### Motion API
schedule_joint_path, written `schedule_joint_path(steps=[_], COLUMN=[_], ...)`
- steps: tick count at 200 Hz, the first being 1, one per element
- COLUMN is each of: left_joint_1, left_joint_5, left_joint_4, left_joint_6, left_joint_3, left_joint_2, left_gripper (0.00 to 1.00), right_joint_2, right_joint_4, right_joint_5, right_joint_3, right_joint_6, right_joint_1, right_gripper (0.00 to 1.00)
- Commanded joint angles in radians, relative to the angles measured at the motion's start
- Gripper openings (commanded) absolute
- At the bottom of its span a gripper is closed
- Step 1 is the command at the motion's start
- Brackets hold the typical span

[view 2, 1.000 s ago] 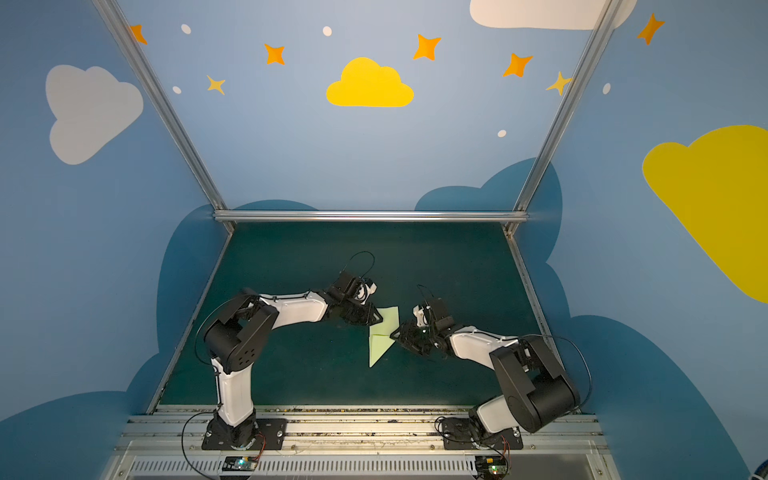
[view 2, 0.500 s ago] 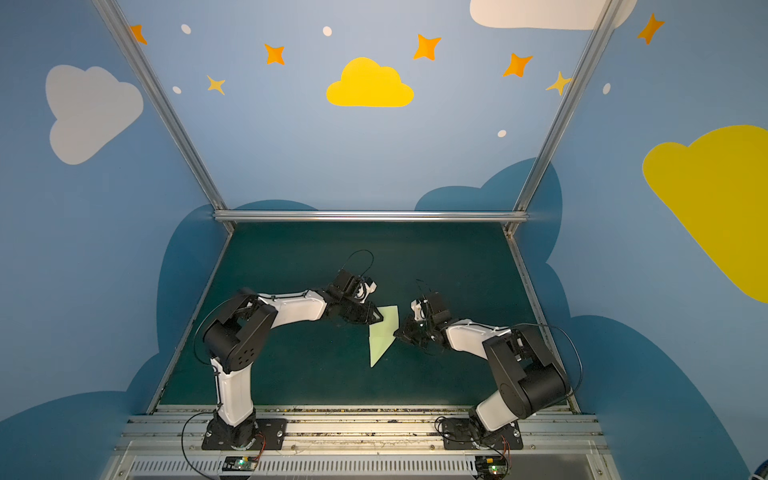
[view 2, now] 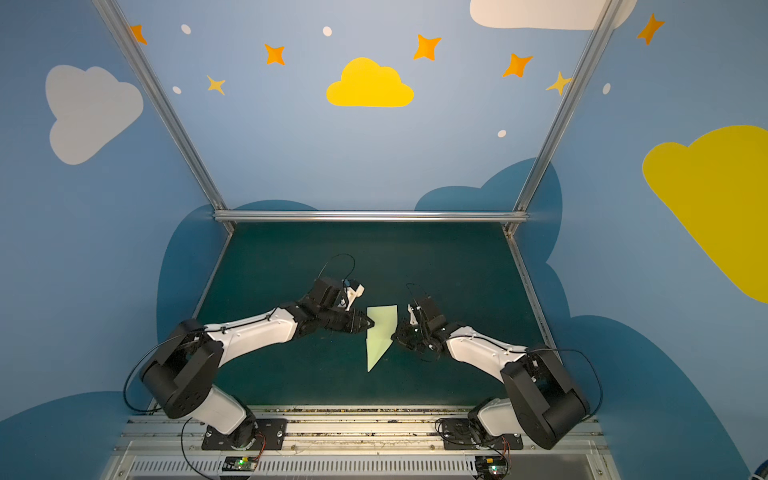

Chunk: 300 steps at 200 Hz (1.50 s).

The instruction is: Fold a paper plane with a square sheet of paper (fold left side to right side)

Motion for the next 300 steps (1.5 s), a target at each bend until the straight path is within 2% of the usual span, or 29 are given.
schedule_joint_path(steps=[1, 35, 68, 149, 207, 253, 277, 300], left_joint_1=[-0.052, -0.154, -0.205, -0.212, -0.187, -0.183, -0.184, -0.189], left_joint_5=[-0.048, -0.170, -0.282, -0.306, -0.287, -0.273, -0.266, -0.297], left_joint_4=[-0.003, -0.048, -0.080, -0.095, -0.077, -0.058, -0.034, -0.020], left_joint_6=[0.006, 0.086, 0.145, 0.197, 0.211, 0.220, 0.217, 0.209], left_joint_3=[-0.037, -0.043, -0.014, 0.085, 0.087, 0.056, 0.033, 0.007], left_joint_2=[-0.053, -0.059, -0.023, 0.101, 0.164, 0.179, 0.154, 0.104], left_gripper=[0.34, 0.40, 0.48, 0.50, 0.50, 0.60, 0.65, 0.66], right_joint_2=[-0.026, -0.033, -0.030, 0.008, 0.042, 0.051, 0.056, 0.055], right_joint_4=[-0.045, -0.070, -0.080, -0.057, -0.036, -0.037, -0.039, -0.043], right_joint_5=[0.090, 0.119, 0.119, 0.102, 0.089, 0.081, 0.081, 0.083], right_joint_3=[-0.003, 0.011, 0.028, 0.052, 0.065, 0.070, 0.097, 0.100], right_joint_6=[0.065, 0.086, 0.089, 0.086, 0.085, 0.081, 0.082, 0.082], right_joint_1=[0.020, 0.036, 0.044, 0.047, 0.046, 0.043, 0.042, 0.041], right_gripper=[0.00, 0.00, 0.00, 0.00, 0.00, 0.00, 0.00, 0.00])
